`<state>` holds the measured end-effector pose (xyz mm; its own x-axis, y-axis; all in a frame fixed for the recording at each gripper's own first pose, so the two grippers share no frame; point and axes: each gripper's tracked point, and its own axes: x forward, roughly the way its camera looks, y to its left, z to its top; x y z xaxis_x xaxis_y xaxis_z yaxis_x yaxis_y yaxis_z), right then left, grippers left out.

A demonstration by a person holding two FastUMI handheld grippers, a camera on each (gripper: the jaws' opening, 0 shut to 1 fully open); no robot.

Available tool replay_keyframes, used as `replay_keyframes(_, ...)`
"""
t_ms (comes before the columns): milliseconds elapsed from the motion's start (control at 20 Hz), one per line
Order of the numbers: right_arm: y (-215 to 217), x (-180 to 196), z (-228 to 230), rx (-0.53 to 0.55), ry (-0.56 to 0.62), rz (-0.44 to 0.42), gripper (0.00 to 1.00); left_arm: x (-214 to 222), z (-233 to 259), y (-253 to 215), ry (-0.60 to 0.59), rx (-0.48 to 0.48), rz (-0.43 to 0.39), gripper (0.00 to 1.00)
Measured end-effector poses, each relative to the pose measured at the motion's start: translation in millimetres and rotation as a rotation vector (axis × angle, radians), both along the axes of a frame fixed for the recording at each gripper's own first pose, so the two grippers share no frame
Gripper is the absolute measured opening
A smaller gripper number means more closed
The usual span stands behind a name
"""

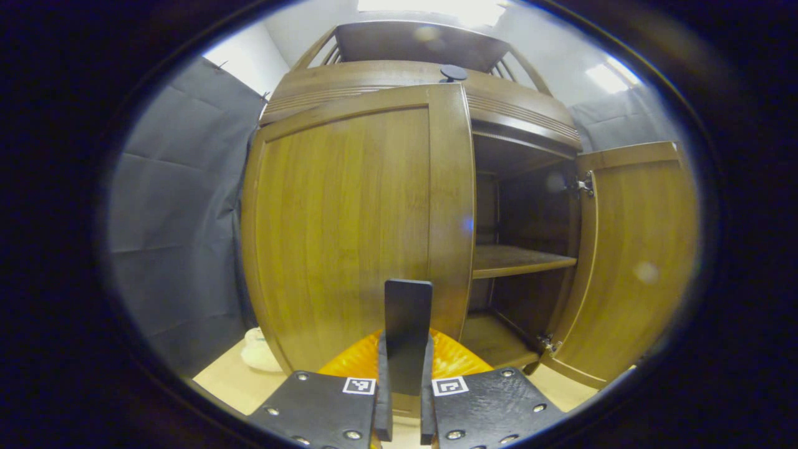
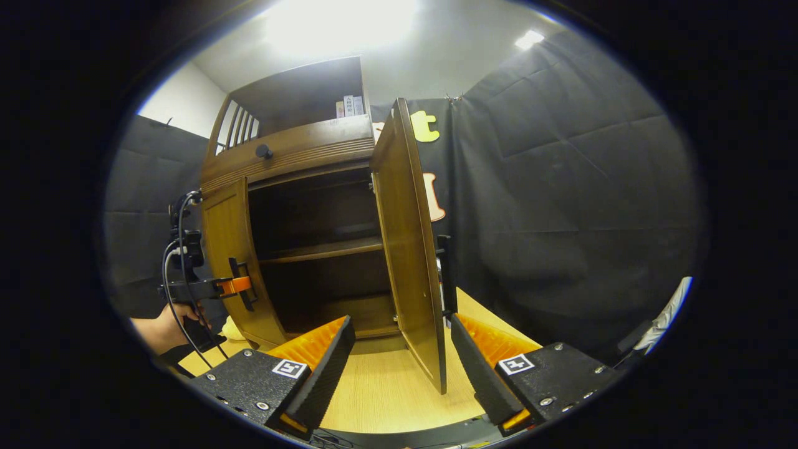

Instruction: Open the right door of the double-door shoe cabinet with the right hand, and open the left door with the left hand.

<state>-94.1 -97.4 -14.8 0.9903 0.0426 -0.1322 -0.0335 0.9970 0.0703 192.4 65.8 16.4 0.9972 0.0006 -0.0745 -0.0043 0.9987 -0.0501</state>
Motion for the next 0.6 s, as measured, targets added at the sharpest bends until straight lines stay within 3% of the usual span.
replay_keyframes(100, 3.4, -4.2, -1.1, 0.007, 0.003, -0.012, 0.95, -5.7, -0.4, -0.3, 0.001, -0.004, -0.02, 0.12)
replay_keyframes(200, 3.9, -4.0, -3.3, 0.014, 0.006, -0.017, 0.96, -10.5, -1.2, 0.2, 0.002, -0.007, -0.034, 0.24)
replay_keyframes(250, 6.6, -5.9, -4.4, 0.015, 0.007, -0.018, 0.96, -12.9, -2.1, 0.4, 0.001, -0.007, -0.038, 0.24)
replay_keyframes(300, 9.3, -7.6, -4.4, 0.015, 0.01, -0.017, 0.91, -14.9, -1.7, 1.1, 0.0, -0.009, -0.041, 0.24)
replay_keyframes(350, 17.1, -12.6, -4.0, 0.015, 0.011, -0.017, 0.95, -16.6, -1.4, 1.8, 0.0, -0.011, -0.042, 0.21)
replay_keyframes(450, 24.6, -15.6, -5.2, 0.019, 0.011, -0.014, 0.95, -19.6, -0.9, 3.6, 0.0, -0.009, -0.043, 0.17)
replay_keyframes(500, 27.6, -16.0, -5.9, 0.021, 0.011, -0.013, 0.91, -20.6, -0.3, 5.2, 0.001, -0.008, -0.044, 0.15)
replay_keyframes(600, 35.5, -18.7, -8.5, 0.027, 0.019, -0.006, 0.95, -25.3, -1.0, 6.8, 0.0, -0.009, -0.044, 0.12)
